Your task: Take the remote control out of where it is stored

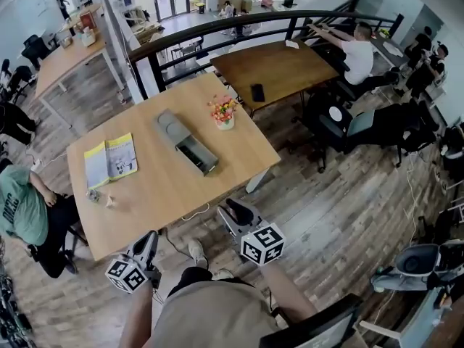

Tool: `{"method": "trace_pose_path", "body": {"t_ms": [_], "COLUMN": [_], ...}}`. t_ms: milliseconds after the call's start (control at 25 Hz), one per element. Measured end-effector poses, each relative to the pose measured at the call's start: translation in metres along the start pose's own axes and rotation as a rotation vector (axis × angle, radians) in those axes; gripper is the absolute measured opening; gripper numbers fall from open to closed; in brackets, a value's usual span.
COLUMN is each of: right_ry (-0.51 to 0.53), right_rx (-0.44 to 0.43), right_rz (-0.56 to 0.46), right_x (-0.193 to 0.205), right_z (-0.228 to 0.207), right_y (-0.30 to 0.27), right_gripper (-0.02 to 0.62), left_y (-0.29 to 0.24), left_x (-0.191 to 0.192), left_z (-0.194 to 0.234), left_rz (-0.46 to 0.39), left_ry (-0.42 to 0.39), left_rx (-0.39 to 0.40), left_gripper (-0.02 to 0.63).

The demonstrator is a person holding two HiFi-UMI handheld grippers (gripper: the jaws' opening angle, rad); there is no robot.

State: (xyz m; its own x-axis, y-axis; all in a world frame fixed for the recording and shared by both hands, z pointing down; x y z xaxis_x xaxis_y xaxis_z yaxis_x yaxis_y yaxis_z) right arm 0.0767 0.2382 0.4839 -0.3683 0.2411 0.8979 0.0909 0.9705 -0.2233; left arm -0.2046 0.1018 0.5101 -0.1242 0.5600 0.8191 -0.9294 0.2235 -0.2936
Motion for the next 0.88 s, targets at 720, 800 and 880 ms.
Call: {"method": "trace_pose_path", "body": {"t_ms": [720, 800, 880], "right_ry": [0.063, 0.104, 0.132], "right_rx": [0.114, 0.145, 0.164], "right_rz": [0.065, 0.080, 0.088], "right_x": [-0.021, -0.022, -0.023], "right_z": [0.009, 0.009, 0.010], "right_y": [-0.088, -0.097, -0.106], "right_gripper": [0.126, 0.126, 0.126], "left_y": [-0.025, -0.024, -0.022], "left_x": [-0.048, -0.050, -0.051], "left_z": [0.092, 0.104, 0.116], "left_rz": [-0.010, -0.025, -0.038], "left_ry": [0.034, 0.041, 0.053], "left_rx": [0.075, 0.078, 0.076], "left_gripper": [0.003, 0.003, 0.003]}}
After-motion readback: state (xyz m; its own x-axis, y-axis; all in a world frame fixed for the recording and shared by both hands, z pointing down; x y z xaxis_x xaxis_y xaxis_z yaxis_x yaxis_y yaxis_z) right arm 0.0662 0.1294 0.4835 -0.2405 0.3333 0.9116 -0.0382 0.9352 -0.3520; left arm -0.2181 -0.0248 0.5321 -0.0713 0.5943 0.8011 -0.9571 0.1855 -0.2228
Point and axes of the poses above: the fingertips, and each gripper's own axes: y backward along the fingers, z to its left, x out of its underside, the point moved 7 cm from there along y, backward along the fingers, and after that the axes turned 2 degrees about z, right-handed, at the moved point
